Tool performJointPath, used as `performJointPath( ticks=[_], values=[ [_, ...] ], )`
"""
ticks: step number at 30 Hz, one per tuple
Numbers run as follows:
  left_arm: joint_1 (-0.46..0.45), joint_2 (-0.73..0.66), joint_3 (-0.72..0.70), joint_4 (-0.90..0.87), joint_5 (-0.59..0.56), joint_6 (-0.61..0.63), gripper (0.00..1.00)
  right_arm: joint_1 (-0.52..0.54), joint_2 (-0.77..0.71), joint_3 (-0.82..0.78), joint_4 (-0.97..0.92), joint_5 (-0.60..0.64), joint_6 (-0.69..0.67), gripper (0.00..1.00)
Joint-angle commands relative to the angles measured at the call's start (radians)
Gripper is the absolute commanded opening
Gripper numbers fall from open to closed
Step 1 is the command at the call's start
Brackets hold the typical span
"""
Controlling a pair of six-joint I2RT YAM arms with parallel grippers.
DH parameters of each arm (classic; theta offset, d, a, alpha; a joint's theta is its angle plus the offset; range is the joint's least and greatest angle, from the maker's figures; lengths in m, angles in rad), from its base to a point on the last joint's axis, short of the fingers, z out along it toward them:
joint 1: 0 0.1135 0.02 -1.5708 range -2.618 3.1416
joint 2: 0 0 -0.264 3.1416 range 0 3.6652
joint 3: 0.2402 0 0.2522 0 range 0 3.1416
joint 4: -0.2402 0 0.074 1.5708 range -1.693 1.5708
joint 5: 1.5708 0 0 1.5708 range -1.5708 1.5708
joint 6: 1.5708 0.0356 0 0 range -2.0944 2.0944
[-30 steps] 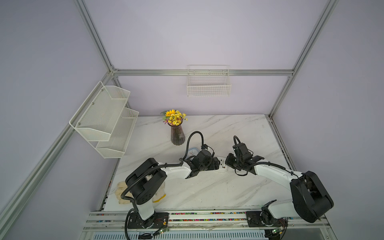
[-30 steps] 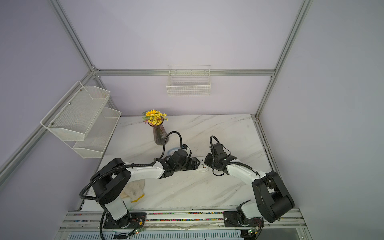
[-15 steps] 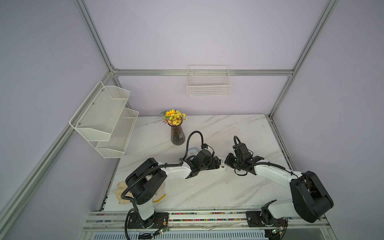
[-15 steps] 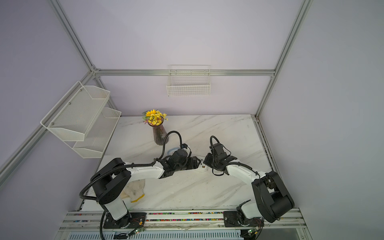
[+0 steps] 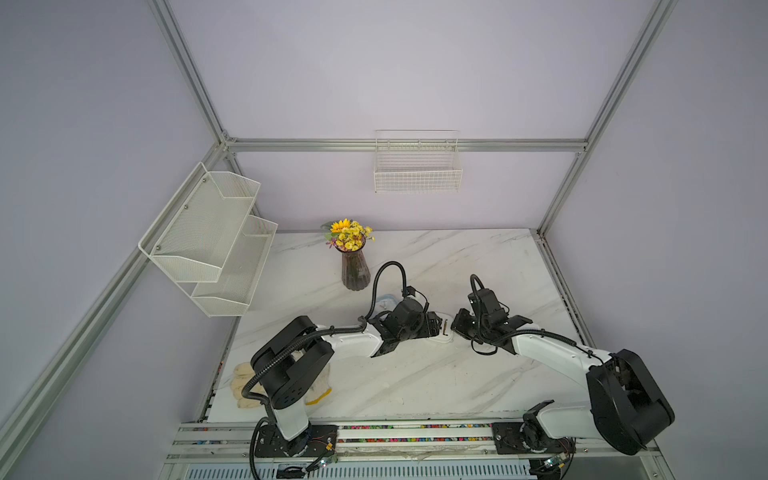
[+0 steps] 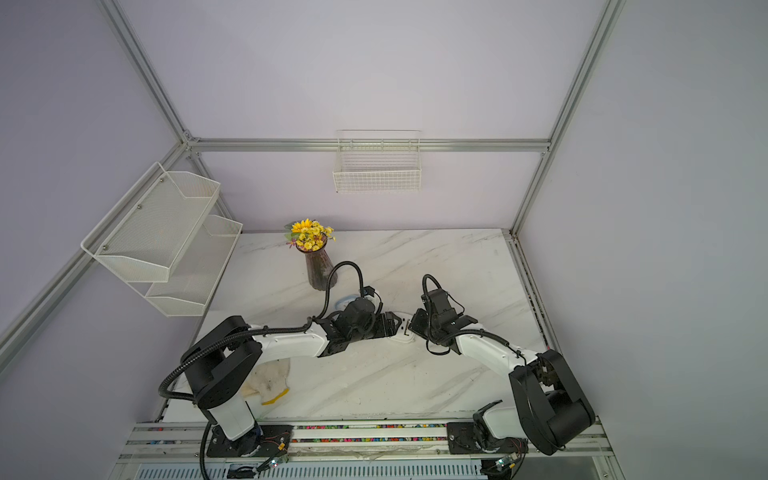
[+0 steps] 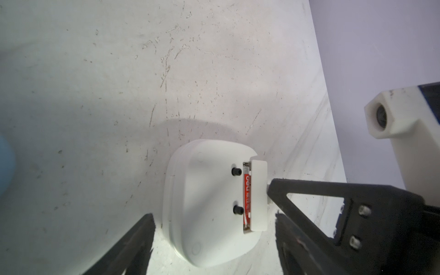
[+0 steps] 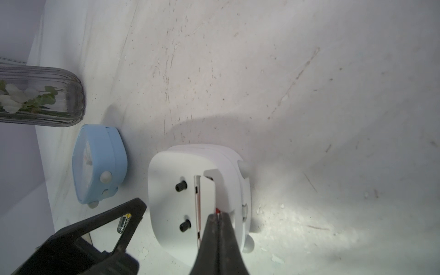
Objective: Insert the battery into the alarm
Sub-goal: Install the cover on the alarm.
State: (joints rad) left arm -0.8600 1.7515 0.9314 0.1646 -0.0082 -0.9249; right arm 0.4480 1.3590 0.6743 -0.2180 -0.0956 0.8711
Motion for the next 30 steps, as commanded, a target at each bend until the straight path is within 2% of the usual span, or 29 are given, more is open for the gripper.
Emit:
performJointPath(
  ticks=[1, 10, 24, 30],
  values=[
    [-0.003, -0.008, 0.003, 0.040, -0.026, -0.010, 0.80, 0.006, -0.022, -0.011, -0.011, -0.006, 0.020, 0.00],
    [0.001, 0.021, 0.011, 0.057, -0.011, -0.011, 0.79, 0.006, -0.021, -0.021, 0.015, -0.012, 0.026, 0.00],
    [0.003, 0.058, 0.043, 0.062, 0.058, -0.014, 0.65, 0.005, -0.013, -0.035, 0.060, -0.004, 0.022, 0.00],
    [0.002, 0.064, 0.043, 0.065, 0.065, -0.018, 0.65, 0.005, -0.005, -0.038, 0.058, 0.002, 0.019, 0.00]
  ],
)
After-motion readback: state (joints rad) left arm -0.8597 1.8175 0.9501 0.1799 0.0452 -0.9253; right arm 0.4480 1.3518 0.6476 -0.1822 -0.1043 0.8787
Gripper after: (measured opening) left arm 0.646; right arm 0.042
